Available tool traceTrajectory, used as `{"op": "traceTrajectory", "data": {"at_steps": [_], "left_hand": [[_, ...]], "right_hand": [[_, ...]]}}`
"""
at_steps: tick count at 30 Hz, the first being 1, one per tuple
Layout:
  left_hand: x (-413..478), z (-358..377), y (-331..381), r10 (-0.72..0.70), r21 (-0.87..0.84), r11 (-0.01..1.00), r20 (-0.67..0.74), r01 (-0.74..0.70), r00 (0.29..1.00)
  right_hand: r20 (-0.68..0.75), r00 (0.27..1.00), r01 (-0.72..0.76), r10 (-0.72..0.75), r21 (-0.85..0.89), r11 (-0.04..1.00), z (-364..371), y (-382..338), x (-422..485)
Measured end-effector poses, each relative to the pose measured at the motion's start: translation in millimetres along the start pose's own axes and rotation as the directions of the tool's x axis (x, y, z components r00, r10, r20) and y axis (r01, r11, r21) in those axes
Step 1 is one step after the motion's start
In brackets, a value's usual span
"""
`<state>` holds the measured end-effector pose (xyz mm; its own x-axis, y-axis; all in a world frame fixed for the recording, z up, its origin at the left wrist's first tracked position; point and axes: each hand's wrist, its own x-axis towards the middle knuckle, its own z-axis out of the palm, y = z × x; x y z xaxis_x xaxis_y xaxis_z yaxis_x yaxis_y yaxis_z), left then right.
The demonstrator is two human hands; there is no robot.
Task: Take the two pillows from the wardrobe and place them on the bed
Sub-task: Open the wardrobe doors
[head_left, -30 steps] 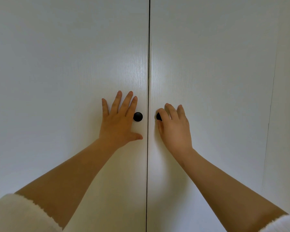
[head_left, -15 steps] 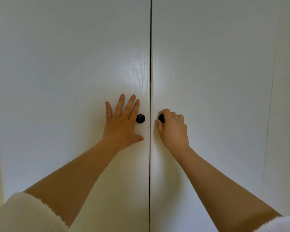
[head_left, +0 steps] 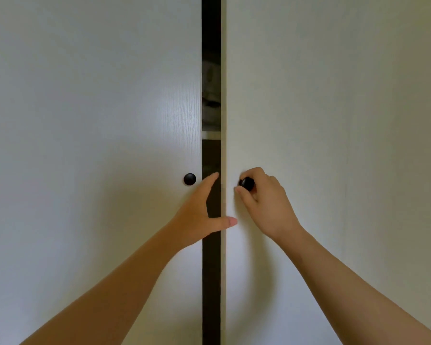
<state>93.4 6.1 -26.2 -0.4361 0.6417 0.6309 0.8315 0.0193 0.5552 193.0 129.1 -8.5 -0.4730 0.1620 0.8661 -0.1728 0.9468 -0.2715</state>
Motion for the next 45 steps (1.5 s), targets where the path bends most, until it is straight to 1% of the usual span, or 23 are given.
{"op": "traceTrajectory", "data": {"at_steps": [3,6,8,10,13,16,19,22,28,32,36,42,45], "left_hand": [[-9,23,15,0.052,-0.216,0.976,0.117,-0.025,0.992],[-11,45,35,0.115,-0.345,0.937,0.156,-0.055,0.981],[-13,62,50,0.172,-0.397,0.913,0.161,-0.096,0.972],[-14,80,65,0.200,-0.462,0.880,0.151,-0.110,0.968],[7,109,53,0.268,-0.554,0.816,0.109,-0.166,0.957],[8,142,75,0.326,-0.610,0.763,0.079,-0.213,0.942],[4,177,102,0.366,-0.583,0.767,0.056,-0.267,0.929],[7,210,123,0.377,-0.509,0.806,0.045,-0.304,0.925],[17,271,167,0.371,-0.361,0.861,-0.035,-0.358,0.928],[28,300,181,0.372,-0.239,0.896,-0.060,-0.375,0.926],[36,320,195,0.340,-0.172,0.921,-0.087,-0.351,0.936],[40,339,205,0.286,-0.129,0.942,-0.179,-0.311,0.941],[39,340,203,0.273,-0.128,0.945,-0.192,-0.300,0.943]], "right_hand": [[0.006,1.000,-0.011,0.010,0.088,0.996,-28,-1,-15],[-0.012,0.999,-0.040,0.043,0.189,0.981,-59,-3,-31],[-0.024,0.997,-0.065,0.074,0.281,0.958,-80,-2,-41],[-0.027,0.991,-0.111,0.130,0.374,0.921,-97,1,-50],[-0.043,0.981,-0.145,0.188,0.480,0.865,-87,26,-39],[-0.051,0.964,-0.188,0.261,0.565,0.803,-113,40,-47],[-0.053,0.941,-0.234,0.334,0.610,0.757,-146,54,-60],[-0.031,0.910,-0.306,0.414,0.625,0.718,-178,72,-72],[-0.049,0.839,-0.421,0.541,0.570,0.706,-233,113,-83],[-0.047,0.809,-0.448,0.585,0.596,0.667,-258,138,-84],[-0.008,0.776,-0.494,0.631,0.615,0.615,-275,154,-82],[-0.025,0.764,-0.467,0.644,0.667,0.580,-281,168,-81],[-0.037,0.746,-0.450,0.664,0.707,0.546,-277,162,-82]]}}
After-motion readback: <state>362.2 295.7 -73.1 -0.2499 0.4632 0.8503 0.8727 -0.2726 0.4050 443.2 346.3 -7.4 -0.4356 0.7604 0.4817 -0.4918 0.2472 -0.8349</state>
